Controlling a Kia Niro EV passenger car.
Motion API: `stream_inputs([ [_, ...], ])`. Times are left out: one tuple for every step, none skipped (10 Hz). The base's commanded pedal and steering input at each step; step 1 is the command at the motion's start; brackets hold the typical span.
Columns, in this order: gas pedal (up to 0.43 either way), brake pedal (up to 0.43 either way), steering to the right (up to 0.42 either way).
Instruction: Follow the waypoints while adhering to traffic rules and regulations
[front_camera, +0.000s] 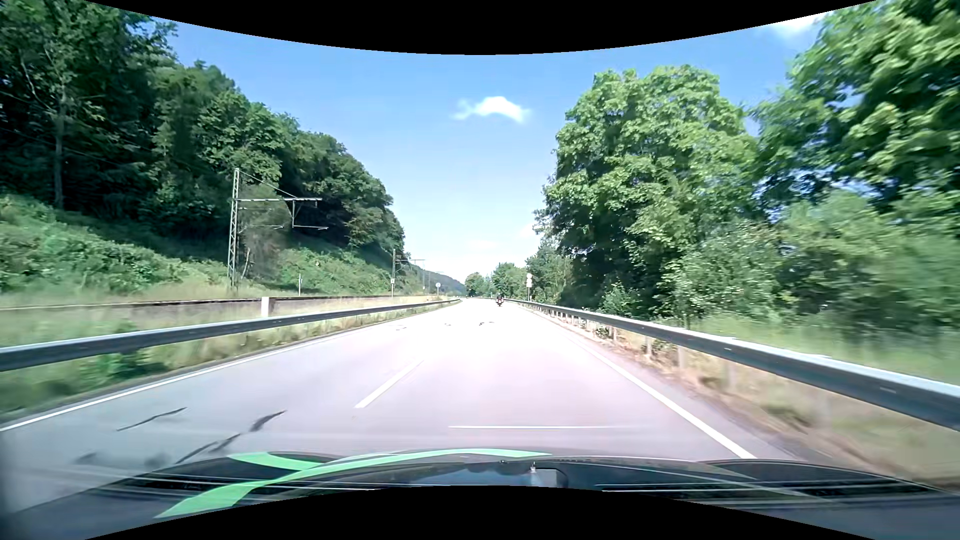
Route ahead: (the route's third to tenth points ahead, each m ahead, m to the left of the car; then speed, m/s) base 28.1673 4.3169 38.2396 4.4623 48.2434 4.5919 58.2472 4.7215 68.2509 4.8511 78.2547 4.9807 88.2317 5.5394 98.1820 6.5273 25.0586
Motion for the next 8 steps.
stream_inputs([
  [0.220, 0.000, -0.004],
  [0.220, 0.000, -0.003],
  [0.220, 0.000, -0.004],
  [0.197, 0.000, -0.004],
  [0.157, 0.000, -0.004],
  [0.157, 0.000, -0.003],
  [0.150, 0.000, -0.003],
  [0.150, 0.000, -0.004],
])
